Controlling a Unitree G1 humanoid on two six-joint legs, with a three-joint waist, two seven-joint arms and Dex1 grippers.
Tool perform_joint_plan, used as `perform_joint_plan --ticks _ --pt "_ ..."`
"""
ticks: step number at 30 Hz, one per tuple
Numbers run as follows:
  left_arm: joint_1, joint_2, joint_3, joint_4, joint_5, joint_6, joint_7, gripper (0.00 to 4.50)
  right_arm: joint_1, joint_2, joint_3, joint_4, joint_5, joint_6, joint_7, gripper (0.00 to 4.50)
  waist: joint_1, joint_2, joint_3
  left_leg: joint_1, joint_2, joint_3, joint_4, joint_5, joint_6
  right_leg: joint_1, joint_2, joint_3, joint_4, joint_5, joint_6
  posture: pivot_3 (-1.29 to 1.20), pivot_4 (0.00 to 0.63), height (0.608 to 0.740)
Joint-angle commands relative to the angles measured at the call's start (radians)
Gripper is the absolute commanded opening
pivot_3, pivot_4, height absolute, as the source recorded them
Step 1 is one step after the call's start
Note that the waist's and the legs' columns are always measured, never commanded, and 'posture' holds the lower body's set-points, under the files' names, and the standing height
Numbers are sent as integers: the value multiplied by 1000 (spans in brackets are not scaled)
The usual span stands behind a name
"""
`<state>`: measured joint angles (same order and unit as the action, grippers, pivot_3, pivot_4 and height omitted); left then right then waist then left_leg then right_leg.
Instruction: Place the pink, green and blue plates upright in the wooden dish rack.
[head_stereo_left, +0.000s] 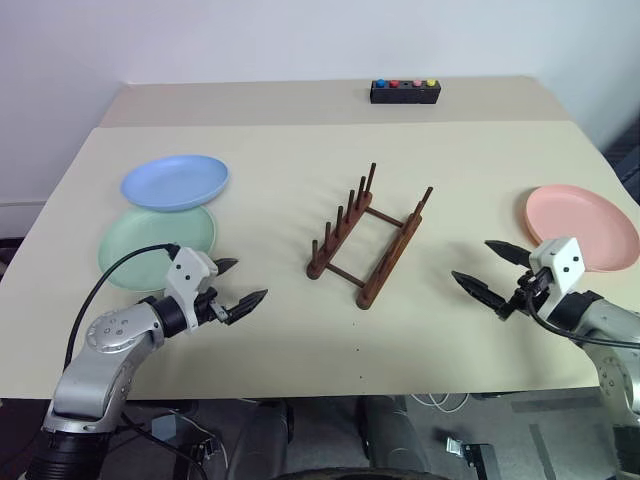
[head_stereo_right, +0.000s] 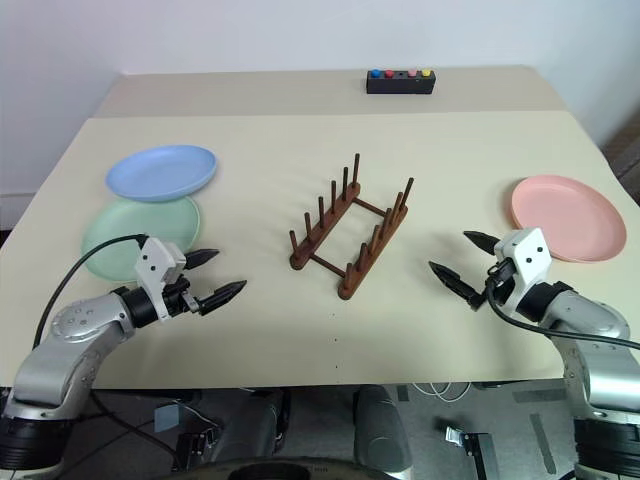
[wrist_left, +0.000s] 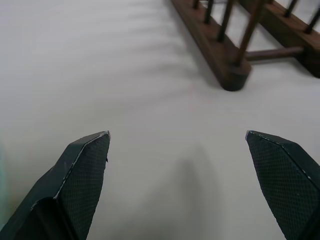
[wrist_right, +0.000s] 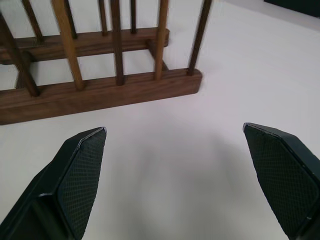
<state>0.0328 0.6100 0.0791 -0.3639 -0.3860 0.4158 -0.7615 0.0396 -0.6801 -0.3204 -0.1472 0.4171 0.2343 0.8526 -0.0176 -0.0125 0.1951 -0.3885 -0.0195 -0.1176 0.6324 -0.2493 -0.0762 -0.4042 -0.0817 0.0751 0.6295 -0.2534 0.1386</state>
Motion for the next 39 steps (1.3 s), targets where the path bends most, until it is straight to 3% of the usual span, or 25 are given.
perform_joint_plan --ticks 1,4,9,17,39 --pt "10 22 -49 -86 -45 39 -52 4500 3 2 -3 -61 22 5 -3 4468 2 0 0 0 0 0 0 0 0 0 0 0 0 0 0 0 150 740" --pt "-9 27 -116 -134 -96 92 -107 4500 26 -9 -18 -101 40 28 -1 4468 4 0 0 0 0 0 0 0 0 0 0 0 0 0 0 0 150 740" --pt "-137 -32 -305 -33 -35 103 -157 4500 78 -5 -41 -144 48 42 -16 4468 4 0 0 0 0 0 1 0 0 1 0 0 0 0 0 0 150 740" --pt "-318 -200 -429 187 24 105 -137 4500 134 12 -69 -190 56 38 -63 4468 2 1 0 0 0 0 1 0 0 1 0 0 0 1 3 0 150 740" --pt "-423 -334 -409 468 187 -133 -26 4500 196 40 -83 -201 50 -6 -94 4468 4 1 -1 10 0 0 1 0 0 10 0 0 -1 -1 0 0 150 740"
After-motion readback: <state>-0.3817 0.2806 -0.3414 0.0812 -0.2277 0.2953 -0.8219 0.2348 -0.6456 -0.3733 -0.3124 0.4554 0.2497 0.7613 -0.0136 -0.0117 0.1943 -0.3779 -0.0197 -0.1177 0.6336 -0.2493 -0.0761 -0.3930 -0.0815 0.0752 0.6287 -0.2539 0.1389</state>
